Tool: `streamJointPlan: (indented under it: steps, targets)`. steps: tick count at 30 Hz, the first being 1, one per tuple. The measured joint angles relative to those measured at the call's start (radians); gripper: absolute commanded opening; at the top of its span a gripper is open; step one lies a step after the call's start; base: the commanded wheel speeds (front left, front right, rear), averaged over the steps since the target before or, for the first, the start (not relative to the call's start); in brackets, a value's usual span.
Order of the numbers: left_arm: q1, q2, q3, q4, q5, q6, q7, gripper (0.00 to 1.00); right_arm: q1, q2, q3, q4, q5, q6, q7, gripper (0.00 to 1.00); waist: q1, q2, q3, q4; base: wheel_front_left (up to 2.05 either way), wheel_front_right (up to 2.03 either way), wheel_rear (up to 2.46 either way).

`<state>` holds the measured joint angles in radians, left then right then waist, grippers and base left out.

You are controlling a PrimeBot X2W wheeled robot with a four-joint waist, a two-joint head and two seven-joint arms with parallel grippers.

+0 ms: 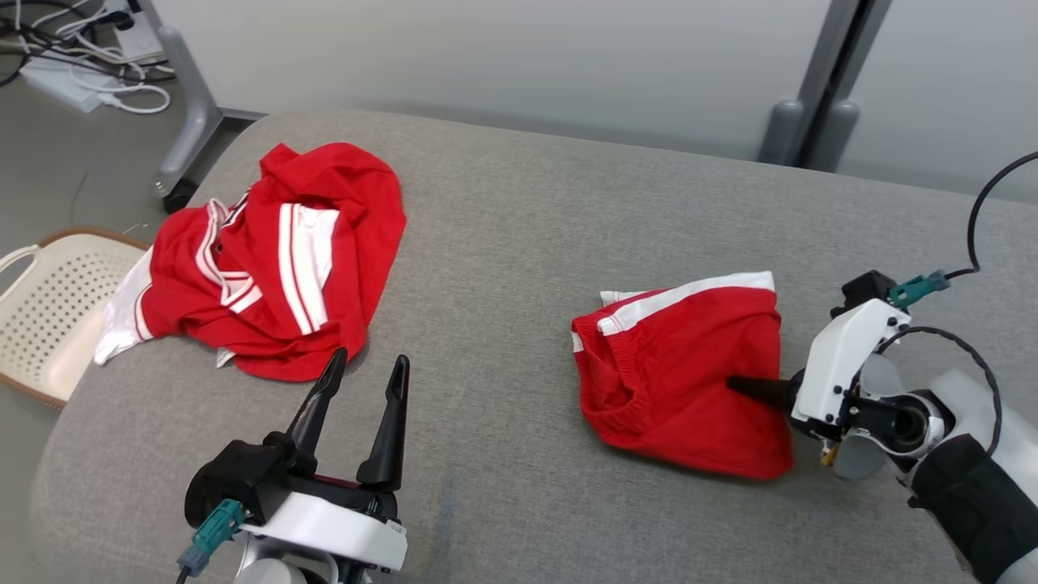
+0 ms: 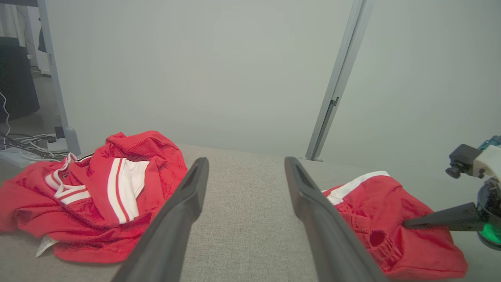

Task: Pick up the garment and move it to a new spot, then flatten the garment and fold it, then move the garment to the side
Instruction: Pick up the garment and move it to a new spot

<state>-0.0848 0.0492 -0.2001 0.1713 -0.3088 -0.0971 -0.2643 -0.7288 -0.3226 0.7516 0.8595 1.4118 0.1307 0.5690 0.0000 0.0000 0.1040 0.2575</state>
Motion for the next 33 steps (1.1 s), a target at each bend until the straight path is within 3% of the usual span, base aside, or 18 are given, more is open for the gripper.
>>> streamJointPlan:
  steps: [16,33]
  targets:
    - [-0.06,0.001,0.019,-0.053,0.062,-0.022,0.0,1.0,-0.121,-0.137,0.057,-0.128,-0.112,0.0,-0.053,0.0,0.0001,0.0,0.045,-0.18,0.0,0.0,0.0]
    - [-0.194,0.047,-0.046,-0.059,0.068,-0.032,0.0,1.0,-0.321,-0.282,0.091,-0.157,-0.164,0.0,-0.107,0.0,0.0001,0.0,0.265,-0.353,0.0,0.0,0.0]
